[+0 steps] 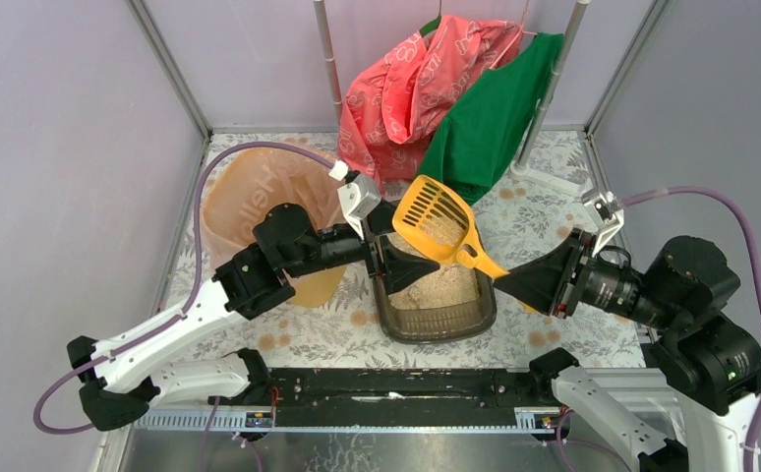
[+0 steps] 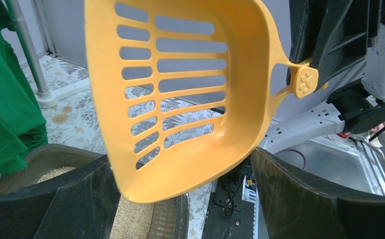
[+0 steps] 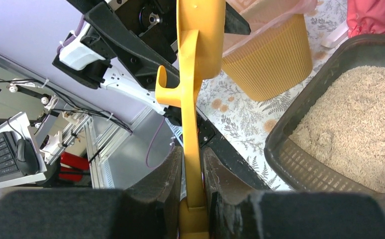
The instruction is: Clean the litter box
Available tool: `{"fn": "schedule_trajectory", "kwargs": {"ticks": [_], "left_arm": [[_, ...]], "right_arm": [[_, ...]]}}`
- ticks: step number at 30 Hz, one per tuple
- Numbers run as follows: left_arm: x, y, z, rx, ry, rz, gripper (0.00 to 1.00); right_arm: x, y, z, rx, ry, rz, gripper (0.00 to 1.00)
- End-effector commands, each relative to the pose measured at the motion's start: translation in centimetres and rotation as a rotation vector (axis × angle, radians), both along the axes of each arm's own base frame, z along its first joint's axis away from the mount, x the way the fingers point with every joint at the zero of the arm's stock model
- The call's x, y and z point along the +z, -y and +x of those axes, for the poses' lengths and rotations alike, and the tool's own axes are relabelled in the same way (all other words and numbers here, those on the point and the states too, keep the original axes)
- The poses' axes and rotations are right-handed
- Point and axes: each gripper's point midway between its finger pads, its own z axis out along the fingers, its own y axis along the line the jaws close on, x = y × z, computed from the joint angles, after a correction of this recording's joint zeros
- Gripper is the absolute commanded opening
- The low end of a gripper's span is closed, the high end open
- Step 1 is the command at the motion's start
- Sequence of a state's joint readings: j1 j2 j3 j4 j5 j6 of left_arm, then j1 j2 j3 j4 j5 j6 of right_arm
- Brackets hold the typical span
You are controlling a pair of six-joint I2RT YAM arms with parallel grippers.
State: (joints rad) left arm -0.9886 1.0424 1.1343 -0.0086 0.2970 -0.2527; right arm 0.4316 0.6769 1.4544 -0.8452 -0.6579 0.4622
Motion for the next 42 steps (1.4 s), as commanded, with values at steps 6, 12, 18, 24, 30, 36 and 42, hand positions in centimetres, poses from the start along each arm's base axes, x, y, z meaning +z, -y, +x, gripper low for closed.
{"fn": "schedule_trajectory", "kwargs": {"ticks": [6,12,18,24,30,36,42], "left_arm": [[4.2,-1.6,-1.0,-0.002,0.01,-0.073,0.99],[5.4,-2.8,-1.0,0.046,-0.076,-0.136,0.99],[4.0,-2.4,0.4,0.096,-0.151,-0.097,0.99],[1.4,0.3,-0.8,-0.046,-0.239,-0.114,0.86],[0.1,0.8,-0.9,-0.062,-0.281,-0.115,0.05],[0.3,0.6,-0.7,-0.047,-0.272,-0.096,0.0],[-0.7,-0.4,1.8,0.115,-0.334,-0.132,0.0]], "right_arm": [[-2.1,0.8,-3.2,0.063,-0.044,-0.042,0.0],[-2.8,0.8,-3.6,0.073,-0.046,-0.031,0.0],[-2.4,0.6,-4.3,0.099,-0.043,0.011,0.0],[-1.7,0.4,-4.8,0.122,-0.025,0.049,0.0],[-2.0,0.0,-4.6,0.144,-0.037,0.058,0.0],[-2.2,0.2,-3.0,0.071,-0.006,0.047,0.36],[0.3,3.4,0.4,-0.235,0.148,0.052,0.96]]}}
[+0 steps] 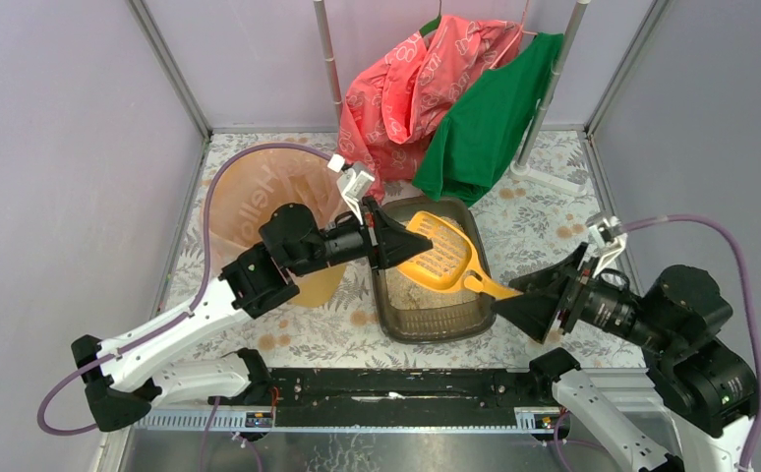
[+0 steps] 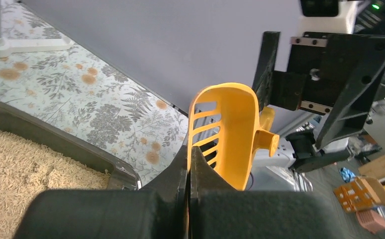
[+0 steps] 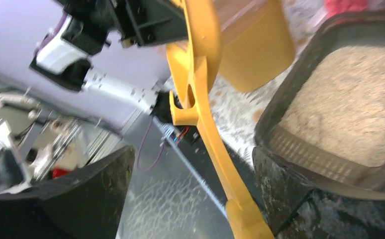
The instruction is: Clean the litter box
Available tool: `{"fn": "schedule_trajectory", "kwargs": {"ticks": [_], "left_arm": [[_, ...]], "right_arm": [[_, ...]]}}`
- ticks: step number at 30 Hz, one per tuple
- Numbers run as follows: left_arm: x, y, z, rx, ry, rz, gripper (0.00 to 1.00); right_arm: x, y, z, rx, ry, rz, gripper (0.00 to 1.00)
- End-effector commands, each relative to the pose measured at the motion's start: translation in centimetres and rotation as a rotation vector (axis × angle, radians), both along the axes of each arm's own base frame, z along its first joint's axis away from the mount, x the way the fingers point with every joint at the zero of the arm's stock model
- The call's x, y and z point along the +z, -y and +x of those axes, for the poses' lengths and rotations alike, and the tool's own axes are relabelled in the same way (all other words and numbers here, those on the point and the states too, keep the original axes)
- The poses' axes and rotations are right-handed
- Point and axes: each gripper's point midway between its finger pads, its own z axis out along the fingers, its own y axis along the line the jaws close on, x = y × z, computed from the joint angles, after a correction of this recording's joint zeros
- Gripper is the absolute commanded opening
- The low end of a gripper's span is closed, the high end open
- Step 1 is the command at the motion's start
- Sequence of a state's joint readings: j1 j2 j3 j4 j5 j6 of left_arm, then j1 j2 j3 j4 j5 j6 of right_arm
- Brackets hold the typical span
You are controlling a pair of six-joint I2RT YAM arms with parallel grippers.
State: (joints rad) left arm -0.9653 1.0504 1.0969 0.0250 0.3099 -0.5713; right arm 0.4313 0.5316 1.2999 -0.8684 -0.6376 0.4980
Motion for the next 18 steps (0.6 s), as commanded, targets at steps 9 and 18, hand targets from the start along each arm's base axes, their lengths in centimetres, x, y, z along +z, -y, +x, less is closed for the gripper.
{"fn": "schedule_trajectory", "kwargs": {"ticks": [9,18], "left_arm": [[2.7,-3.9,6.3,0.399,-0.212,-0.402,0.0],[2.0,-4.4,7.0,0.355,-0.419,-0.71,0.0]], "right_arm": [[5.6,10.0,3.7,-0.683,0.393,0.233,1.0],[3.8,7.0,5.7,-0.579,0.393,0.279,1.0]]}}
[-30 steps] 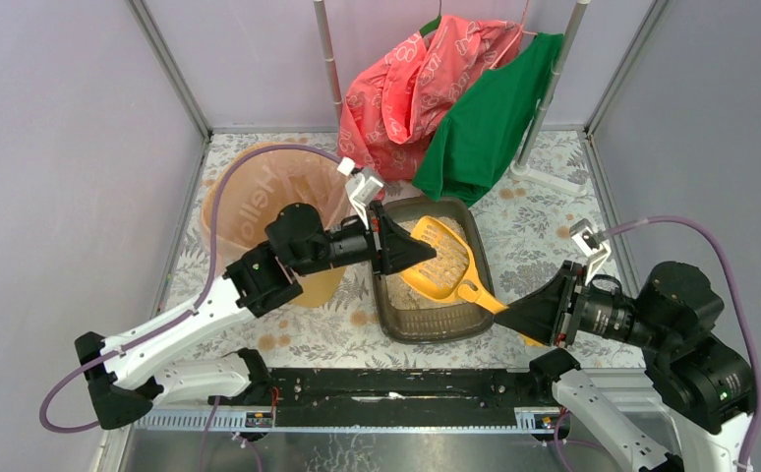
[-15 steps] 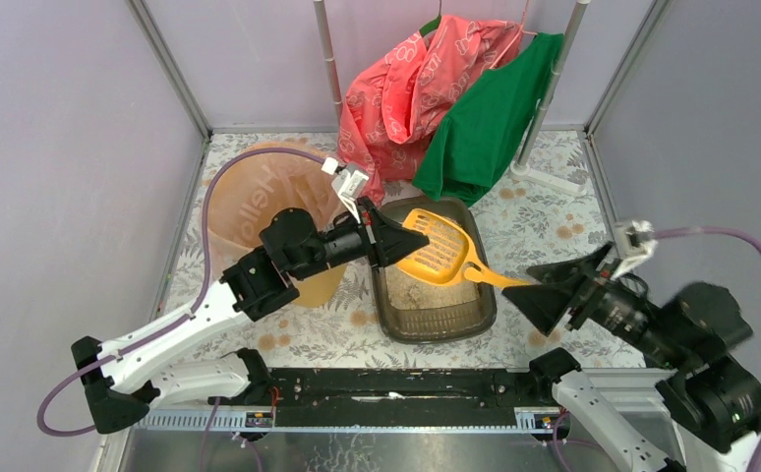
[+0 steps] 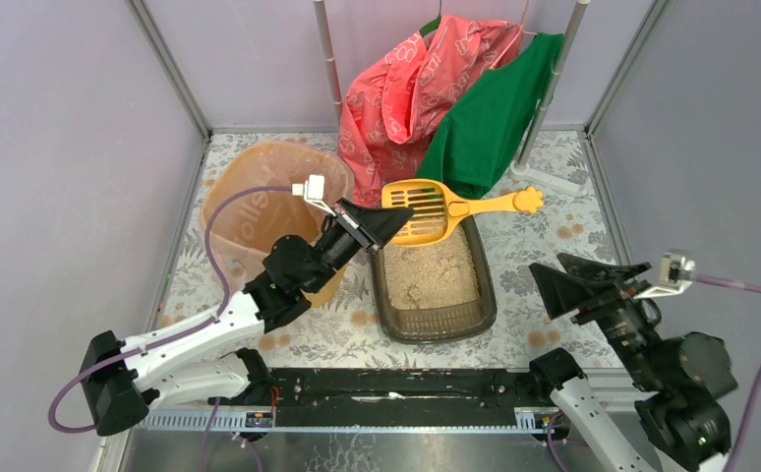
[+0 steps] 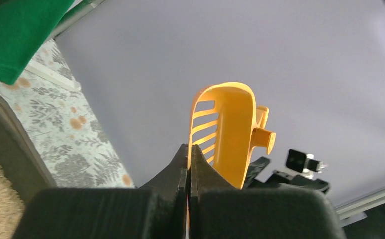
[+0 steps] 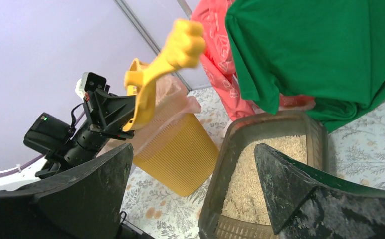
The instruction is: Clean the litter box
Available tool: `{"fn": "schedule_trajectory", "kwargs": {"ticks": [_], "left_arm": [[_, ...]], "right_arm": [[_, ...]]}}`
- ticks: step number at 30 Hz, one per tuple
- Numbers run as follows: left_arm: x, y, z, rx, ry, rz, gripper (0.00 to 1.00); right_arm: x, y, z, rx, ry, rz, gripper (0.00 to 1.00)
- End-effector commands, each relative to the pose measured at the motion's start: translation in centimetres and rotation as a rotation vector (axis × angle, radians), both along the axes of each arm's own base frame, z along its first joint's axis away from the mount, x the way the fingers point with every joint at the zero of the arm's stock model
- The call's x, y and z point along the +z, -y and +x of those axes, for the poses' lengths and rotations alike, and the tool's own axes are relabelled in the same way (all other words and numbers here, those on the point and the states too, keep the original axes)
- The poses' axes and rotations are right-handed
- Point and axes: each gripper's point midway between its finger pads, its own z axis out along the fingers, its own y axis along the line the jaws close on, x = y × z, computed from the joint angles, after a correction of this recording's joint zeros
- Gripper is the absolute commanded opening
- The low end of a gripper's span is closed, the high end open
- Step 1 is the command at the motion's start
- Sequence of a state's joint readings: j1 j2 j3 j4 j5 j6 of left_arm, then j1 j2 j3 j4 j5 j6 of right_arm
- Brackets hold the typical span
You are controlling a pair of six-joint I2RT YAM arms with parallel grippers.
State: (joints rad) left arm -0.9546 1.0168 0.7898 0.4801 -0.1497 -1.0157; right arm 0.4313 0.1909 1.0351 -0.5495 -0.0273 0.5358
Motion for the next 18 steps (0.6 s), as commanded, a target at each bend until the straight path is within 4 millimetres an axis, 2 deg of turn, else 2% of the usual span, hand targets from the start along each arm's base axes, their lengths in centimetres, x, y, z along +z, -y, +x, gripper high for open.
{"fn": "schedule_trajectory", "kwargs": {"ticks": [1,9,12,18], "left_arm": [[3.1,-1.7,0.3,0.01,-0.03,-0.325,0.0],[1.7,-0.2,0.5,-0.045,-0.131,-0.331,0.0],[2.0,0.1,-0.1,-0.088,-0.139,-0.351,0.0],[1.2,0.4,-0.3,-0.107,-0.17,-0.339,0.0]], "right_arm": [[2.5,-1.4,0.9,0.053,0.11,0.07,1.0],[5.0,-4.6,3.1,0.168,0.201,0.085,1.0],[5.2,-5.6,4.3,0.186,0.206,0.082,0.99],[6.5,-7.1,5.8,0.233,0.235,0.082,0.96]]}}
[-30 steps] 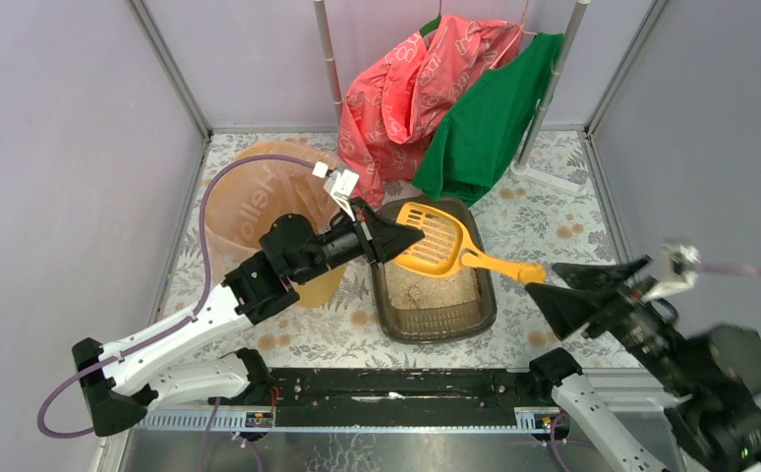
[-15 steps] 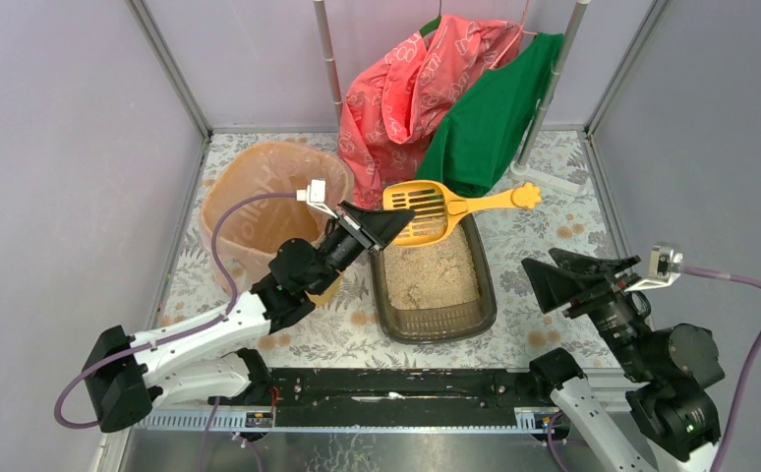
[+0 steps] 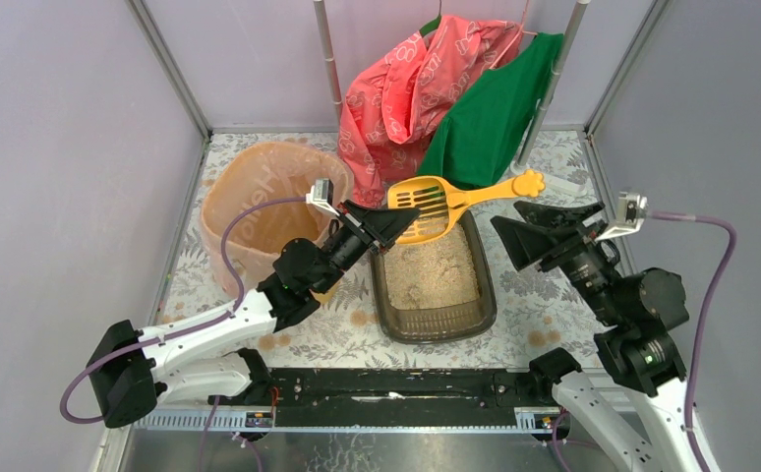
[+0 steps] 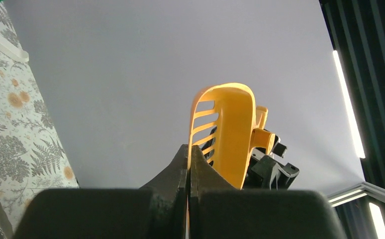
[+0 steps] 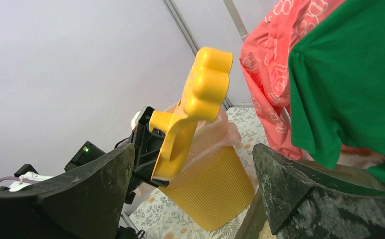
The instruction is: Clean the litter box
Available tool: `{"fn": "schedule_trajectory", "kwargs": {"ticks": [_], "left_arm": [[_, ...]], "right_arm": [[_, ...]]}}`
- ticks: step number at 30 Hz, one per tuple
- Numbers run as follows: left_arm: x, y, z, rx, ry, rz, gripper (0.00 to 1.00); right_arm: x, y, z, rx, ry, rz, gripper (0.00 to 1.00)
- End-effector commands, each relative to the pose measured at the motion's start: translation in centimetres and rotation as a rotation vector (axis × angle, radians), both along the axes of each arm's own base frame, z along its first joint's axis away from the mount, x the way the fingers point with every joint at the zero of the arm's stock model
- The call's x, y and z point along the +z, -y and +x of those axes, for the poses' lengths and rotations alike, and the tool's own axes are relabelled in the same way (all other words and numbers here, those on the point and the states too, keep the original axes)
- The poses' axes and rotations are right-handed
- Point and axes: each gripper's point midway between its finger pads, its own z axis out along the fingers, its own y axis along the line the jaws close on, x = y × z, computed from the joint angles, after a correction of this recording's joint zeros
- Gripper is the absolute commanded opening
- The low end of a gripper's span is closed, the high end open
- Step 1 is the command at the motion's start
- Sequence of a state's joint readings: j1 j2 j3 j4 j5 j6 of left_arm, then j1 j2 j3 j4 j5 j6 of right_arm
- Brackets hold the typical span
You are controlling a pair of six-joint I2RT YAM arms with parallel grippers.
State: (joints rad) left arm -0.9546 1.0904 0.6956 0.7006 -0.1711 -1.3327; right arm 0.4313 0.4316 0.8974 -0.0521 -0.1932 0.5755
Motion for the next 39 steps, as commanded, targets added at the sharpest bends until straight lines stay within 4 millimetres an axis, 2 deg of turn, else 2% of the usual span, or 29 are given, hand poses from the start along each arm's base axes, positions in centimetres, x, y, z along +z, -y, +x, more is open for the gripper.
{"fn": "schedule_trajectory", "kwargs": {"ticks": [1,4,9,12,13,14,16,17,18,23,24,26,27,28,30,32,33,36,39], "left_arm": [[1.8,-0.2,-0.7,-0.036,0.022,-0.078,0.0],[1.2,0.2,-0.9,-0.058,0.014,-0.062,0.0],[0.4,0.7,-1.7,-0.101,-0.002,-0.066,0.0],[-0.1,0.6,-1.9,-0.105,-0.012,-0.065,0.0],[-0.3,0.5,-2.0,-0.105,-0.013,-0.064,0.0],[-0.3,0.4,-2.0,-0.105,-0.012,-0.063,0.0],[-0.4,0.3,-2.2,-0.106,-0.011,-0.057,0.0],[-0.5,0.2,-2.3,-0.106,-0.012,-0.052,0.0],[-0.6,0.1,-2.3,-0.106,-0.014,-0.048,0.0],[-0.9,-0.3,-2.4,-0.096,-0.016,-0.047,0.0],[-0.8,-0.3,-2.5,-0.097,-0.012,-0.044,0.14],[-0.6,-0.2,-2.6,-0.099,0.008,-0.015,0.65],[-0.4,-0.1,-2.6,-0.097,0.013,0.011,0.86],[-0.4,0.0,-2.6,-0.092,0.028,0.046,0.97],[-0.4,0.0,-2.6,-0.076,0.059,0.124,0.99],[-1.9,-0.5,-2.2,-0.037,0.076,0.253,0.99],[-3.1,-0.9,-2.0,-0.015,0.076,0.326,0.99],[-6.8,-2.7,-1.7,0.04,0.058,0.513,0.99],[-10.0,-5.1,-1.7,0.092,0.023,0.664,0.99]], "right_arm": [[3.7,-1.2,-0.3,0.072,0.132,0.044,0.95],[4.0,-1.8,0.2,0.09,0.136,0.039,0.87],[4.3,-2.2,0.8,0.089,0.15,0.021,0.84],[4.3,-2.4,1.0,0.094,0.153,0.019,0.76],[4.4,-2.4,1.0,0.092,0.158,0.019,0.71],[4.5,-2.3,1.0,0.091,0.166,0.016,0.57],[4.5,-2.4,1.0,0.092,0.165,0.007,0.35],[4.4,-2.4,0.9,0.096,0.163,0.002,0.15],[4.3,-2.5,1.0,0.101,0.154,-0.005,0.02],[3.6,-3.2,0.5,0.15,0.141,-0.028,0.0],[3.5,-3.1,0.5,0.147,0.132,-0.027,0.0],[3.3,-2.7,0.6,0.12,0.115,-0.022,0.0],[3.2,-2.4,0.7,0.104,0.109,-0.019,0.0],[3.3,-2.3,0.7,0.096,0.106,-0.016,0.0],[3.9,-1.9,0.7,0.081,0.09,-0.003,0.0],[4.5,-1.5,0.6,0.062,0.07,0.006,0.0],[5.1,-1.1,0.6,0.042,0.072,0.015,0.0],[4.9,0.5,1.4,-0.063,0.03,-0.007,0.0],[4.2,1.9,2.8,-0.174,-0.007,-0.058,0.0]]}}
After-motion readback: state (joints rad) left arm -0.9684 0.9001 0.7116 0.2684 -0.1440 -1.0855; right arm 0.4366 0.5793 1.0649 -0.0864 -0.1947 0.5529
